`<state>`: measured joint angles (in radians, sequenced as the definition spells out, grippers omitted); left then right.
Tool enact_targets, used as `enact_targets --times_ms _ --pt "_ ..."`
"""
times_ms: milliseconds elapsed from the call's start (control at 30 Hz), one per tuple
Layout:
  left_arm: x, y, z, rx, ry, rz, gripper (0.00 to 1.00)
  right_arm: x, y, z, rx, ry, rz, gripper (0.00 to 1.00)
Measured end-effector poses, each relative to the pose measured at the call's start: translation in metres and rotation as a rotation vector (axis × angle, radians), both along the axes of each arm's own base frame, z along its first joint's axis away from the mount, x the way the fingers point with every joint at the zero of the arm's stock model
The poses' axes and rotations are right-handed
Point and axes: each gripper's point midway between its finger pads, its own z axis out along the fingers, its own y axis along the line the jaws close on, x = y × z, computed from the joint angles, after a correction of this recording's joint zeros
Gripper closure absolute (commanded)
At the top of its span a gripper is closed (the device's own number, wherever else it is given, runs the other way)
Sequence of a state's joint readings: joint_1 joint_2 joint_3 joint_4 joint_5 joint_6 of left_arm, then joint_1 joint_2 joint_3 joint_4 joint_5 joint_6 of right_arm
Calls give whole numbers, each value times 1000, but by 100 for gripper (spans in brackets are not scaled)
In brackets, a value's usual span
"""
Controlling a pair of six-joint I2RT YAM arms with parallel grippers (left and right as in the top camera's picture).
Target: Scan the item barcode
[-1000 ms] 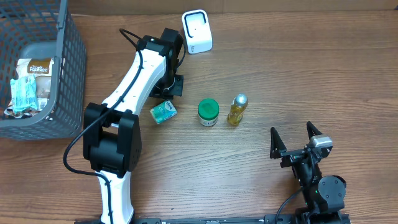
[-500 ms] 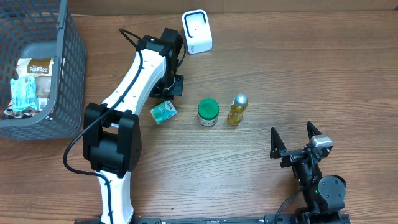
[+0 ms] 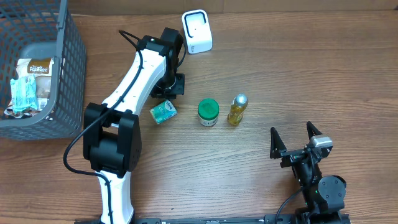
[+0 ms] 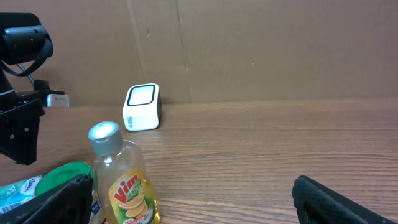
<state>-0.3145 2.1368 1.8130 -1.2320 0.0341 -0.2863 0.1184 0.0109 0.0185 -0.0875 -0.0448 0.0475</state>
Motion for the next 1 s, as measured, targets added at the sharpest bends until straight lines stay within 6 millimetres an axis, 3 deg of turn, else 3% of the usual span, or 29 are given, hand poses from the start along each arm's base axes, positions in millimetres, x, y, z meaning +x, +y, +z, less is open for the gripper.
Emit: enact_targets --times_ms 1000 --pt "4 -16 0 -47 -21 -16 89 0 0 0 0 0 0 0"
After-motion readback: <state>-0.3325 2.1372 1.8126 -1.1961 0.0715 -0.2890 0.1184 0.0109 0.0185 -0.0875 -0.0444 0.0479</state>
